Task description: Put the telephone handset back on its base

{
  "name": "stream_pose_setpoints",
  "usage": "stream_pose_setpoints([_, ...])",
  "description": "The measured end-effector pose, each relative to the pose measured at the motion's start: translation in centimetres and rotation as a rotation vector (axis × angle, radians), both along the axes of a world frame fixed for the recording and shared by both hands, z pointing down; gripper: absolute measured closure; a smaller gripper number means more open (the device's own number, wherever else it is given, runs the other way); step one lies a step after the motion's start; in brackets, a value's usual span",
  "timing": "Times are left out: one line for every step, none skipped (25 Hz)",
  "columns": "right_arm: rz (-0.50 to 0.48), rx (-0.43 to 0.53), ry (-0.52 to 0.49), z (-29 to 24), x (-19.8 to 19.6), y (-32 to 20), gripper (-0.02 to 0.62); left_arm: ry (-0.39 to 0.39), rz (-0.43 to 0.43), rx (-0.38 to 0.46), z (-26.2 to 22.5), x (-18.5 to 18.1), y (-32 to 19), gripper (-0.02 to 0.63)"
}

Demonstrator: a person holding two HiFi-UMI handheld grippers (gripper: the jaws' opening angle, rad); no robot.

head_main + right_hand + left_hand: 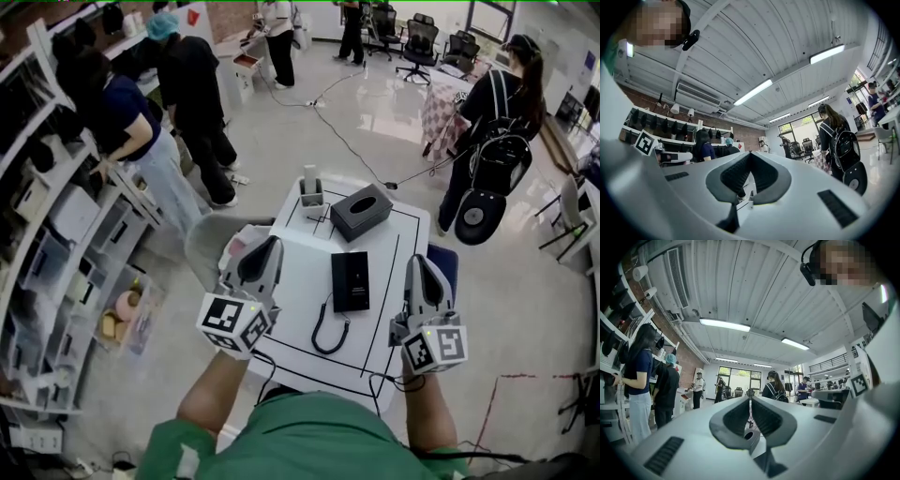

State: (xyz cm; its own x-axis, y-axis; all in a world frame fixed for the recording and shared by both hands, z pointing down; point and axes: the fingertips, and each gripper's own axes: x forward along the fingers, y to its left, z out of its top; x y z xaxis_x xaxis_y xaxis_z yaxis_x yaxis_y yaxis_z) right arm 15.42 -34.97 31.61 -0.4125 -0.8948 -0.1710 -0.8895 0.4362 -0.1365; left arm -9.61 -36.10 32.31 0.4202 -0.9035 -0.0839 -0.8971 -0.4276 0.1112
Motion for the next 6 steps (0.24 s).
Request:
stream_pose_setpoints([0.000, -0.002, 0.001, 0.04, -0.11, -0.02, 0.572, 0.000, 0.000, -0.004, 0.10, -0.08, -0.07, 0.577])
stream_pose_setpoints([0.000, -0.004, 0.002, 0.06, -0.23, -0.04, 0.572, 0.001, 0.001, -0.007, 0.20, -0.14, -0.14, 0.577])
stream_pose_setpoints([0.000, -0.006, 0.004, 0.08, -0.33, -0.04, 0.572, 0.001, 0.001, -0.011, 0.33, -0.18, -0.18, 0.577])
stream_pose_setpoints([-0.001, -0.008, 0.006, 0.13, -0.42, -0.03, 0.572, 0.002, 0.002, -0.015, 0.49, -0.20, -0.21, 0.577])
stream_pose_setpoints([-0.001, -0.011, 0.008, 0.20, -0.50, 0.00, 0.573, 0.002, 0.003, -0.020, 0.67, -0.22, -0.21, 0.577])
stream_pose_setpoints([-0.001, -0.014, 0.009, 0.28, -0.59, 0.04, 0.572, 0.002, 0.004, -0.025, 0.86, -0.24, -0.21, 0.577])
